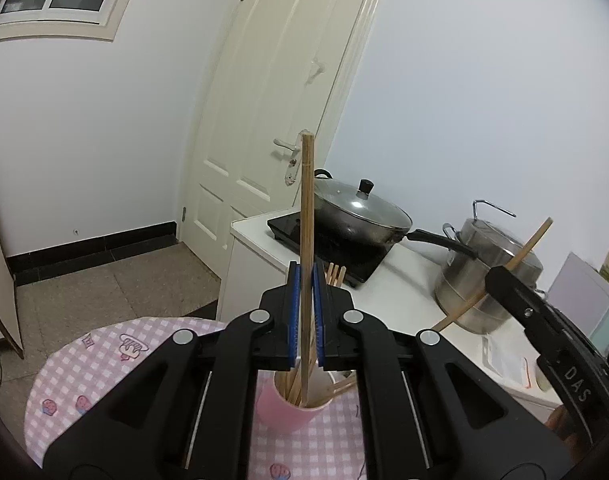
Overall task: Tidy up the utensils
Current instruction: 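Lift the chopstick with the right gripper and carry it over the pink cup, then lower the chopstick into the pink cup and open the right gripper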
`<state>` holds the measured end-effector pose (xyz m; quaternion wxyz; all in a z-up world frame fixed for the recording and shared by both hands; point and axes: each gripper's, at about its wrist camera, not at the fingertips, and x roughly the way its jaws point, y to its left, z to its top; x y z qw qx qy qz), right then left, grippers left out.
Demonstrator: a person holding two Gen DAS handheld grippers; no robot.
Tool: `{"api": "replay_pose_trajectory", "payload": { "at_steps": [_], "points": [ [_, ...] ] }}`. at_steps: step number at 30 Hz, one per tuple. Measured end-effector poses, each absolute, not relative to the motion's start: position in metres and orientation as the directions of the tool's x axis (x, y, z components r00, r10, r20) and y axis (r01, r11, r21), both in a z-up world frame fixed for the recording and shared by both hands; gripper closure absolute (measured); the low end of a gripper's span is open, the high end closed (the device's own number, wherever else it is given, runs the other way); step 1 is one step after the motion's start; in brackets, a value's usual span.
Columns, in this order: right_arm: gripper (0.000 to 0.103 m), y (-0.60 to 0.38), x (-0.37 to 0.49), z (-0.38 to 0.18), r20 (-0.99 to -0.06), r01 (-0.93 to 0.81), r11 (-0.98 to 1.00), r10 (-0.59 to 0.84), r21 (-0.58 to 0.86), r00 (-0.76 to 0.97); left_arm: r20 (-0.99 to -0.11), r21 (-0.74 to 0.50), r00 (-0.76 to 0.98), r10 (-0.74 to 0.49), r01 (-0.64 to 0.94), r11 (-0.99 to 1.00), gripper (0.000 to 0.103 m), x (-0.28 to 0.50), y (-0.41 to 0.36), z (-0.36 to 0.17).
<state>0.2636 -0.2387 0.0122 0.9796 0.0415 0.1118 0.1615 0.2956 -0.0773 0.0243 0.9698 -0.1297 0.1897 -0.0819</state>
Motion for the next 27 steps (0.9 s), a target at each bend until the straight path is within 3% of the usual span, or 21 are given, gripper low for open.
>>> {"api": "replay_pose_trajectory", "payload": {
  "at_steps": [27],
  "points": [
    [0.099, -0.255, 0.315, -0.057, -0.367, -0.282, 0.936, 0.342, 0.208, 0.865, -0.492, -0.225, 0.843, -0.218, 0.118, 0.967, 0.096, 0.333, -0.091, -0.054]
  ]
}}
